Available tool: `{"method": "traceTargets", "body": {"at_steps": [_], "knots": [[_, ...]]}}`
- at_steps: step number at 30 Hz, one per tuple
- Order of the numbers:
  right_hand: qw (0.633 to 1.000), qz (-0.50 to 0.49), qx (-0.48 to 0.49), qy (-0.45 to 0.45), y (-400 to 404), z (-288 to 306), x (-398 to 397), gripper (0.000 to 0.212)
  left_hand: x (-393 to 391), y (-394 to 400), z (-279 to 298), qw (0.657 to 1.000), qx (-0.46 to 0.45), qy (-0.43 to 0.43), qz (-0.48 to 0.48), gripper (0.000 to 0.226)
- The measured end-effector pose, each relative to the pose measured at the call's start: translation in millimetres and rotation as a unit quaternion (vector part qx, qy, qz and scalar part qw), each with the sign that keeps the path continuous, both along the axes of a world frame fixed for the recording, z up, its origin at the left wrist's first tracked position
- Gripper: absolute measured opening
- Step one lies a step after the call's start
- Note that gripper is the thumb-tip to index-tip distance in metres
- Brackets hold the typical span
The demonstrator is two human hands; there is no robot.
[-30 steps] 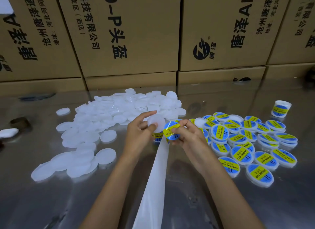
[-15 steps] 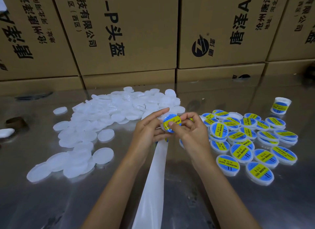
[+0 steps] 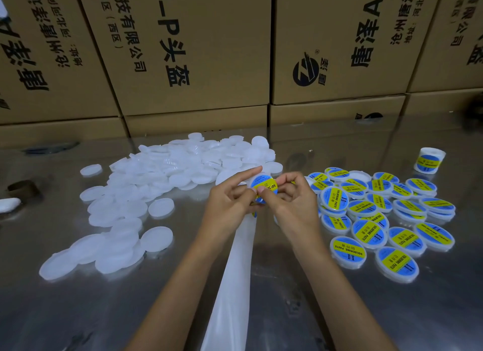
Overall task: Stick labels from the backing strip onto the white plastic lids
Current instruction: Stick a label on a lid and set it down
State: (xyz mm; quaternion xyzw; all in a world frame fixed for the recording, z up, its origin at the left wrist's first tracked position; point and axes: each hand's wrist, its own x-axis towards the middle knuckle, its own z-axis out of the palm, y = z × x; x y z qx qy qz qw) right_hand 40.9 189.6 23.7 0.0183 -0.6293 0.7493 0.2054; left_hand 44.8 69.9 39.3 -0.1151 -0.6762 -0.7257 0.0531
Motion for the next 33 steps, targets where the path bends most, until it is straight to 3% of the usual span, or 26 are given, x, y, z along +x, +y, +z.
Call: {"method": "traceTargets", "body": {"at_steps": [6,12,17,22,26,33], "knots": [[0.999,0.021,-0.018,-0.029,-1,0,2,0.01,-1,-4,-3,0.997,-0.014,0.028,0.067,0.045],[0.998,0.042,0.014,-0.049,-2,0,2,0.016,-6,-6,-8,0.991,-0.042,0.039,0.118,0.049],[0.997,0.01,0.053,-0.047,3,-3,1,0.017,-12,-19,-7,0.988,-0.007,0.015,0.155,0.037],[0.983,-0.007,0.182,0.006,-2,-9,3,0.029,-10,-18,-3,0.986,0.093,-0.055,0.126,0.028],[0.966,0.005,0.256,0.032,-6,-15,4,0.034,-7,-14,-2,0.988,0.106,-0.064,0.092,0.026],[0.969,-0.021,0.24,0.055,-5,-17,1,0.017,-4,-7,0,0.989,0.127,-0.057,0.052,0.018]]}}
